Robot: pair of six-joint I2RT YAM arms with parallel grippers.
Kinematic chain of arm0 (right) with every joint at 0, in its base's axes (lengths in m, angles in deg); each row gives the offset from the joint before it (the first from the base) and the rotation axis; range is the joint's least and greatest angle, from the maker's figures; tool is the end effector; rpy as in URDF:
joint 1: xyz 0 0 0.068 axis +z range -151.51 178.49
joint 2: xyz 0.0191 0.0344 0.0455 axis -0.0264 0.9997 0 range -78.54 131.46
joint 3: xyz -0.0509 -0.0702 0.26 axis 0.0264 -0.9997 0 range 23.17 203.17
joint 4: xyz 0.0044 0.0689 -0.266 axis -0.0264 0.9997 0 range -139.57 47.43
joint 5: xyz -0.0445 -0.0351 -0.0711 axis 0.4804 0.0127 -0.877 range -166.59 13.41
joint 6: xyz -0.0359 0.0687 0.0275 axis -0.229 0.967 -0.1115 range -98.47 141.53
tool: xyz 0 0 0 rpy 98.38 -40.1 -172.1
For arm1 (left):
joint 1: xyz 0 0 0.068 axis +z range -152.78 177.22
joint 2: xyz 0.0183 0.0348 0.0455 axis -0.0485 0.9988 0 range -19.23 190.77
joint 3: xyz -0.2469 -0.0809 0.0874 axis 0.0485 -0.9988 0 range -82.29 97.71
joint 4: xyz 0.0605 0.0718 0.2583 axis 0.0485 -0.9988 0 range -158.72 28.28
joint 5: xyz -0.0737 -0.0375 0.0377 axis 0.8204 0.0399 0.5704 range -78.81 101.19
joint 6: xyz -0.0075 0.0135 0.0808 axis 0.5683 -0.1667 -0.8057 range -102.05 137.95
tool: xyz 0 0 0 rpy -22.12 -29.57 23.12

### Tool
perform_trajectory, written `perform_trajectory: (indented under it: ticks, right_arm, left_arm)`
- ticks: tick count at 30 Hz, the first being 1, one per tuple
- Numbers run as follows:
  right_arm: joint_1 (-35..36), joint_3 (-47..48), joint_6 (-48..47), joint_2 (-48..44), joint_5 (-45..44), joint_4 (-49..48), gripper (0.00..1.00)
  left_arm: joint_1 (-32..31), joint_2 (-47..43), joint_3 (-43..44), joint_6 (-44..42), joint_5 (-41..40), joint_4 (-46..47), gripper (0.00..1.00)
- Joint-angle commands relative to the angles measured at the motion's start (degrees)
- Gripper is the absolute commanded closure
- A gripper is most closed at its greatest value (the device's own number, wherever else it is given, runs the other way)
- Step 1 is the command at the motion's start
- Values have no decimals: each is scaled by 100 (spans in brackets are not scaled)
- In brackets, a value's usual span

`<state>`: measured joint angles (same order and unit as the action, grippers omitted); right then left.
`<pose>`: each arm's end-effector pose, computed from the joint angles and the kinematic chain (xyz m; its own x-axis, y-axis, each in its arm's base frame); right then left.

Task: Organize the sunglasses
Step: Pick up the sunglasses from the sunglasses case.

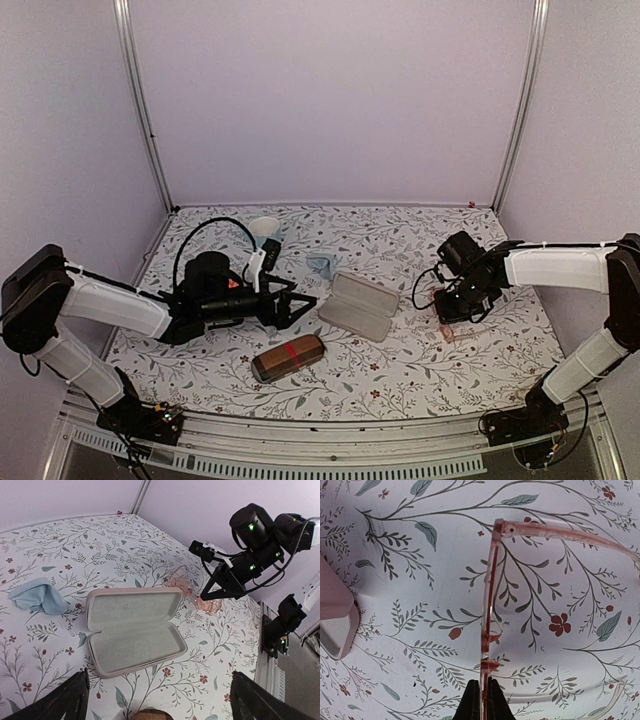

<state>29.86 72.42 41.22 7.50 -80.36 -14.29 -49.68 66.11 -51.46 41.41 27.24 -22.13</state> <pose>0.2502 0.1468 0.1327 -0.9340 -0.1759 -0.3110 -0.1993 0.9789 0.0448 0.2149 -0.2588 0.1650 -0.5135 -0.0112 -0.8580 0.7411 0.4984 -0.4500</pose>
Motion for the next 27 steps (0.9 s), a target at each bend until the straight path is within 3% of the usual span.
perform_trajectory:
  ticks: [1, 5, 12, 21, 27]
  right_arm:
    - [-47, 250, -124, -160, -169, 168, 98]
    - [-45, 397, -237, -376, -249, 279, 100]
    - [182, 698, -780, -1010, 130, 217, 100]
    - [1700, 1023, -1870, -1476, 760, -100, 100]
    - [2269, 1066, -2360, -1390, 1421, -629, 100]
  left_arm:
    - [-50, -296, 79, -96, -321, -65, 1]
    - [12, -564, 50, -115, -385, 31, 1]
    - [79, -596, 495, -490, 363, -198, 1]
    - [132, -819, 693, -1566, 1480, -389, 4]
    - [135, -862, 888, -2484, 2011, -1016, 4]
